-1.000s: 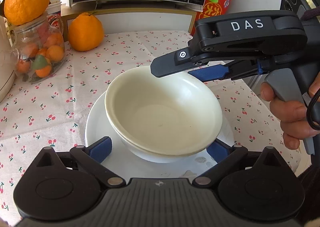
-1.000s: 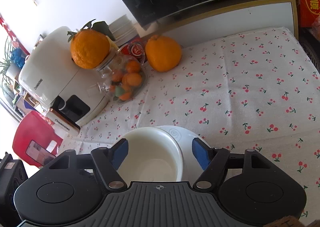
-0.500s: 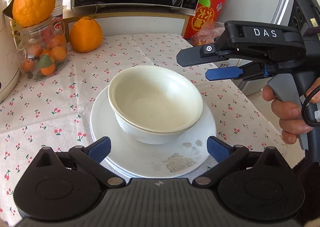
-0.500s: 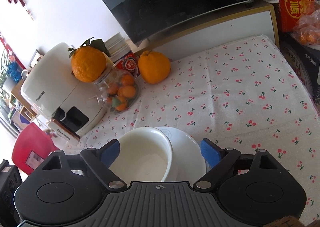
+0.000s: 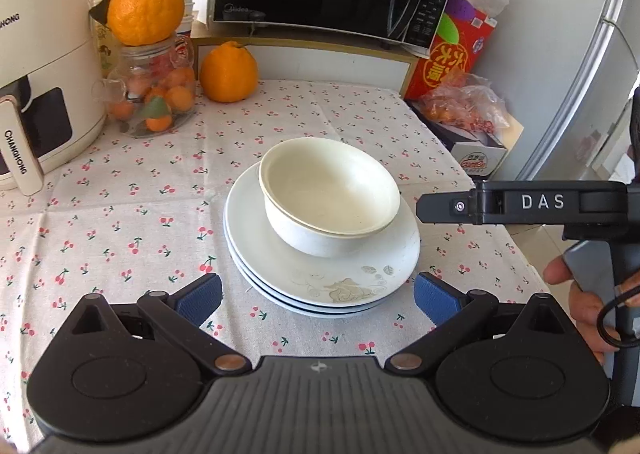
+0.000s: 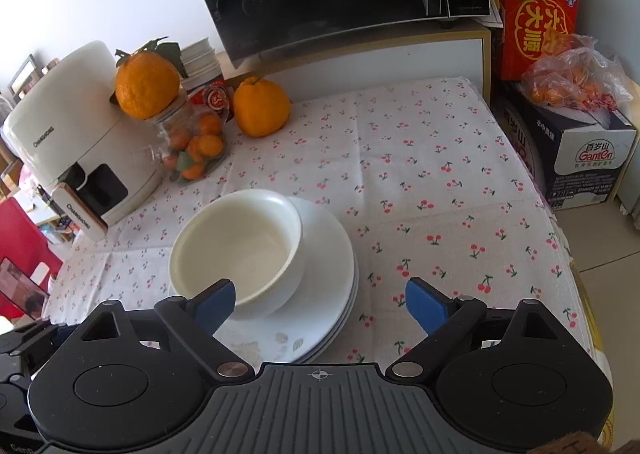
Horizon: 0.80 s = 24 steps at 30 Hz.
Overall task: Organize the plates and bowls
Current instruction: 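Withdraw both grippers back from the plate and bowl stack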
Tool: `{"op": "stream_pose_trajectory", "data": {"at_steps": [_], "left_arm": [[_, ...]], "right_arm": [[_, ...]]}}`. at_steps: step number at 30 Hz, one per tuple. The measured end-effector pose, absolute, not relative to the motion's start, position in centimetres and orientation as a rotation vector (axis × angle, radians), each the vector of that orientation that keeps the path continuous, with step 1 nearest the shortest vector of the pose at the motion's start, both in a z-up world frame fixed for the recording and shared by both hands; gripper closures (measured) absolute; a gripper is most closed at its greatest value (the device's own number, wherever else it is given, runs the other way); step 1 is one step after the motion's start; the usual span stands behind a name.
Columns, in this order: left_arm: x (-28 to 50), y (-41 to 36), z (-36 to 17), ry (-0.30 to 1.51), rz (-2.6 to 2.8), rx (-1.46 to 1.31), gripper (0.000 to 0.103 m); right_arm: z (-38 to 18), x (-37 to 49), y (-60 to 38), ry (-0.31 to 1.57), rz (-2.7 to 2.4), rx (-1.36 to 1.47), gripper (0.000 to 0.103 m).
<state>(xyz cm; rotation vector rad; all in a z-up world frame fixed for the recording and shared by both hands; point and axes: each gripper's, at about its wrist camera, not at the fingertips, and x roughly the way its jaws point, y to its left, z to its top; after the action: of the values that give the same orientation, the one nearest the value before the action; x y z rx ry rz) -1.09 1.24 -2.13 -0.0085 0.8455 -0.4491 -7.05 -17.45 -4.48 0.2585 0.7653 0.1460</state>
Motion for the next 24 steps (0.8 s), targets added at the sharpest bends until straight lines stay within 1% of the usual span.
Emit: {"op": "stream_pose_trajectory", "data": {"at_steps": [4, 11, 24], "left_arm": [[-1.5, 1.7, -1.8, 0.857, -0.383, -0.005, 0.000], [-1.6, 2.2, -2.0, 0.915, -0.222, 0.028, 0.001], [-2.0, 3.0, -1.8, 0.898, -0.081, 0.062, 0.001]], "right_arm": [[-4.5, -8.7, -16.7, 0.765, 0.154, 0.250, 0.005], [-4.7, -10.1, -15.5, 0.783, 0.118, 0.196, 0.005], [-5.1, -9.7, -14.0, 0.806, 0.121, 0.144, 0.005]]}}
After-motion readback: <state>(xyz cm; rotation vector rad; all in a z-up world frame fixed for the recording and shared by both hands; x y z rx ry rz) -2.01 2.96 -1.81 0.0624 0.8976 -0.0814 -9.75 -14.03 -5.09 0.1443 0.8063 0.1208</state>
